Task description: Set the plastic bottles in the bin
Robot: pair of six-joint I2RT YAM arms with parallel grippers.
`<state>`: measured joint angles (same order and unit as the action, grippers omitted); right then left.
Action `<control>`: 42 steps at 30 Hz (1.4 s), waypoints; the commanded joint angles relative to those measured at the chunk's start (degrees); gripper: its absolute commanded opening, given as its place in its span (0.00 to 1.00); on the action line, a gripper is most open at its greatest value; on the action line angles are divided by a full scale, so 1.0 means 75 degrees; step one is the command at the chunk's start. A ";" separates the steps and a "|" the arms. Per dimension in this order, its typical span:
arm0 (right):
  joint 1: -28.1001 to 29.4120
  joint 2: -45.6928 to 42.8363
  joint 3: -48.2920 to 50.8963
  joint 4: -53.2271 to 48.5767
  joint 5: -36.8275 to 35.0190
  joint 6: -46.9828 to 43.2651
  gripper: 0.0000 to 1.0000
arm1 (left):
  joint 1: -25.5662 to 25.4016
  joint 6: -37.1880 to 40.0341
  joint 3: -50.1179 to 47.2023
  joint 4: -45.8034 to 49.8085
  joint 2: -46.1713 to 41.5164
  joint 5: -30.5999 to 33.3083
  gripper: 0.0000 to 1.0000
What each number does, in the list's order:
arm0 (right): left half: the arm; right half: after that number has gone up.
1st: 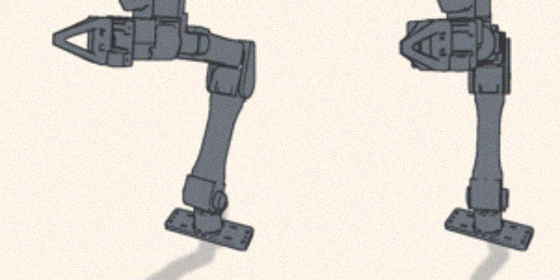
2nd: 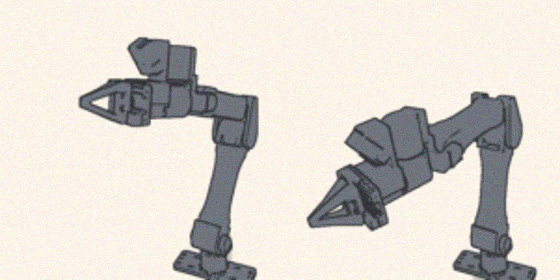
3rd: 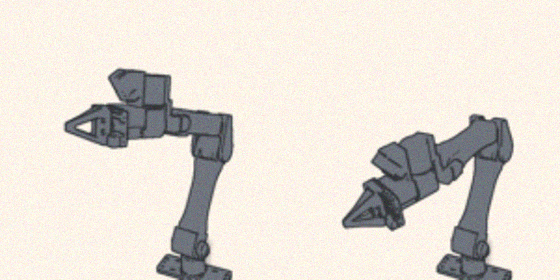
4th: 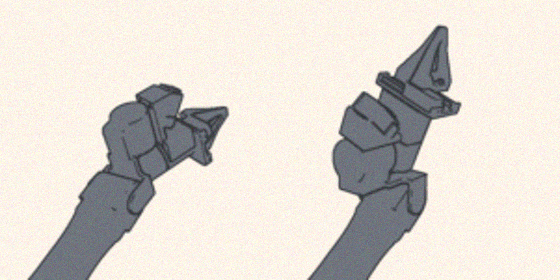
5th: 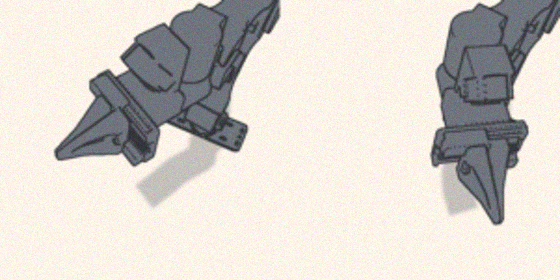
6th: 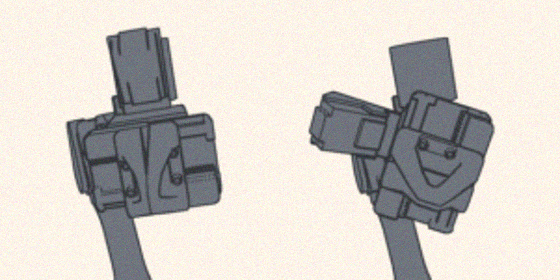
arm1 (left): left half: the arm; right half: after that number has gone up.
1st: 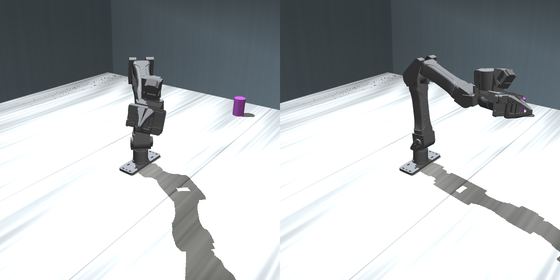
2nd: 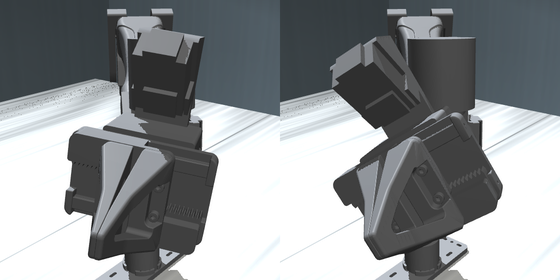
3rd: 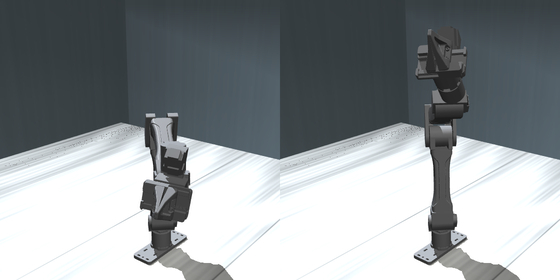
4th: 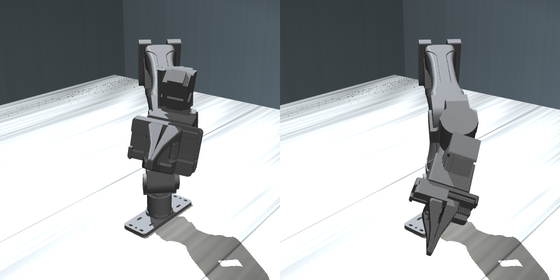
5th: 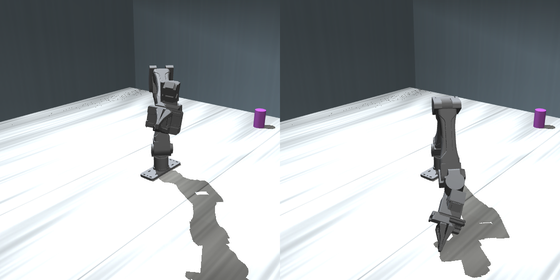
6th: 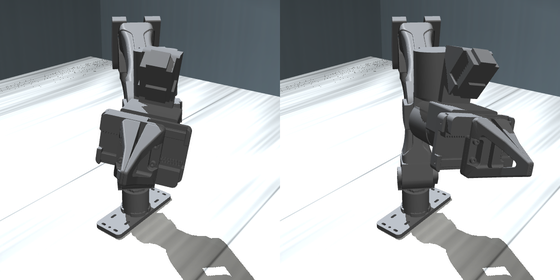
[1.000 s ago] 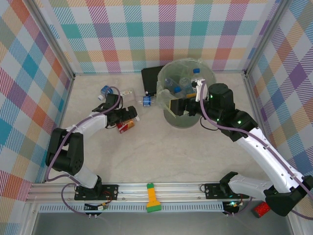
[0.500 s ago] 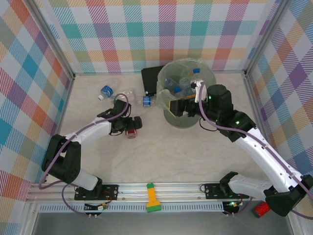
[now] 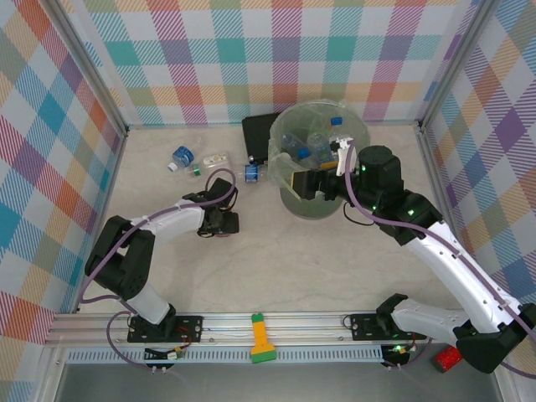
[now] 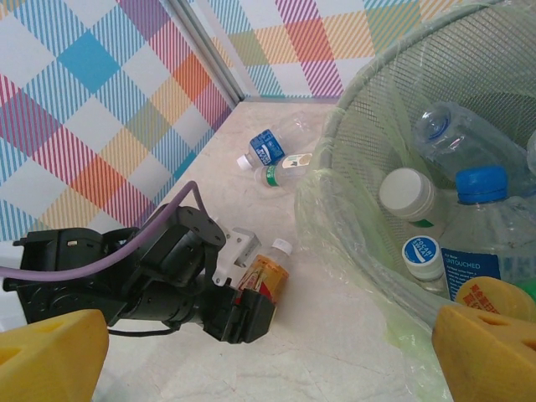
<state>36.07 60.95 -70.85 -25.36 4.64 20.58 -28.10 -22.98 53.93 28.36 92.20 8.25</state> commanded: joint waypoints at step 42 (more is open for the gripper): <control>0.0006 0.3408 -0.3238 -0.0571 0.3654 0.1030 0.56 | -0.2885 0.2436 0.1305 -0.0400 -0.4793 0.0144 0.56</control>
<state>36.07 86.08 -92.84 -27.79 29.69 28.29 -49.01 -6.42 61.71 25.39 57.49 8.69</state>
